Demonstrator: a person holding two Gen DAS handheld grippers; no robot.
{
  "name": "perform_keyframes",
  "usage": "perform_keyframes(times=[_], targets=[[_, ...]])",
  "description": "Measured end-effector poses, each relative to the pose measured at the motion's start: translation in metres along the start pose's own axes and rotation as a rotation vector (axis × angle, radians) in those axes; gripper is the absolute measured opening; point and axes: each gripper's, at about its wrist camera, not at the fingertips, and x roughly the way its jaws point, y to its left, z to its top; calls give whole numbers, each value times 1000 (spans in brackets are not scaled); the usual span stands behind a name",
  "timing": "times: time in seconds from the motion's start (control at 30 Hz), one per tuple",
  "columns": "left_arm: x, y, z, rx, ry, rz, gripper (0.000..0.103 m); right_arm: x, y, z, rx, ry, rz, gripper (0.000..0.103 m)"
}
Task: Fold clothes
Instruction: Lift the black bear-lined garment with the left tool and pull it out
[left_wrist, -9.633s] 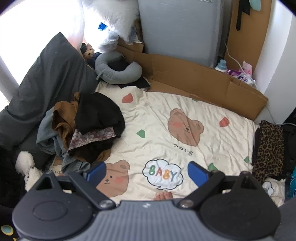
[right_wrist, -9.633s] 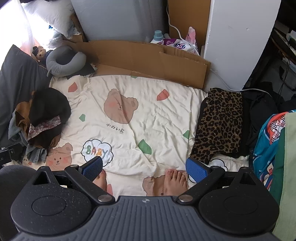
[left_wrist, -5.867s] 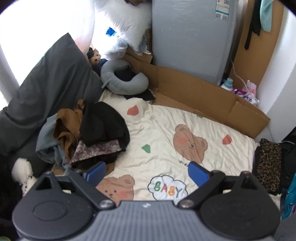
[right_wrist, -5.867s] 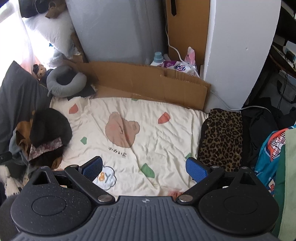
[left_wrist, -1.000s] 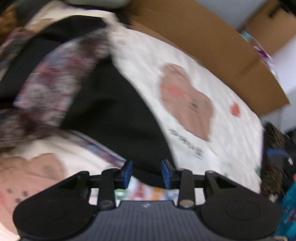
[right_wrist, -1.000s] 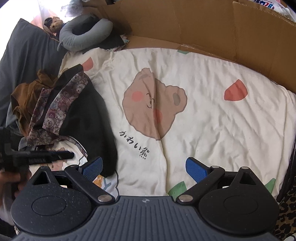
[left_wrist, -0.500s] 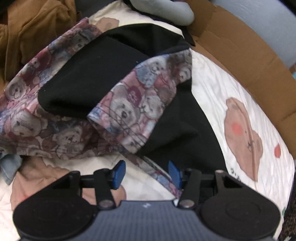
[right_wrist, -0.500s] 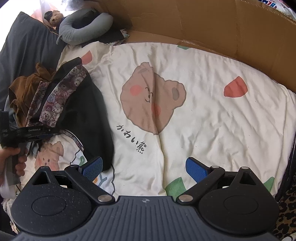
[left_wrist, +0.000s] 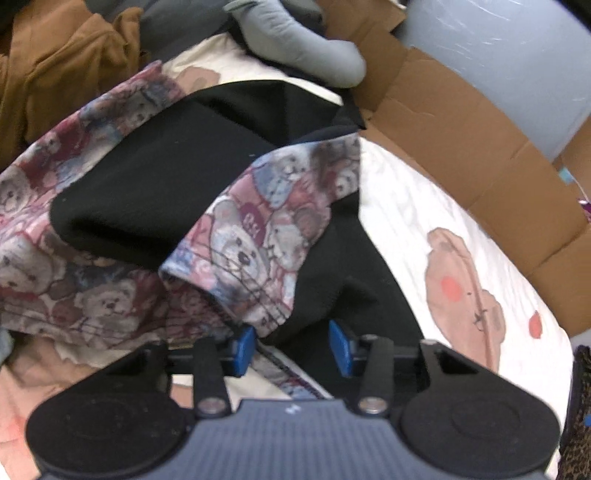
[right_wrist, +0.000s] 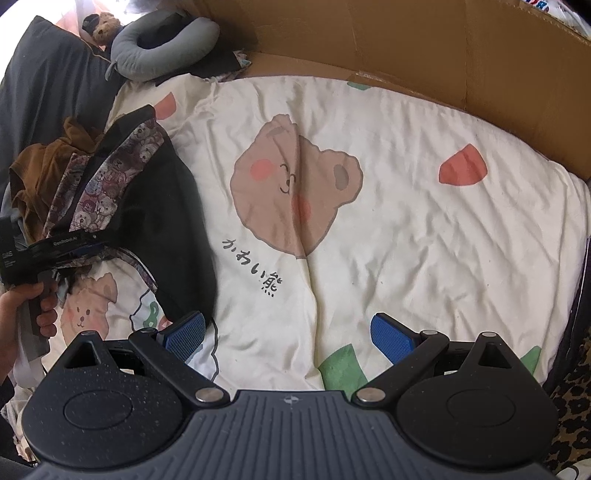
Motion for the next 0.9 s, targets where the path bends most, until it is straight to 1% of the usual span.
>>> perform_keyframes(times=[0.1,0.17,0.3,0.4,0.5,0.6,0.77,0.9], targets=[[4,2,0,-6,-3,-3,31,2,0,0,-1,9,-6,100],[5,4,0,-10,-5,-6,19,2,2,0,-10,10,-9,100],[1,4,1,-15,-9,-27,10,1,4,1,-13,2,-6,100],[-6,-6,0,7,-12,-56,8,2,3,1,-7,-1,1,100],[-10,-17,-5,17,2,-80,7,2,2,1,-5,-2,6,100],[-13,-30,-13,29,27,-114,6,2,1,1,1,-8,27,100],[-13,-58,-32,91,82,-147,6,2,-2,3,14,-21,56,100],[-17,-78,-40,122,104,-185,6,3,-4,5,34,-41,95,99]])
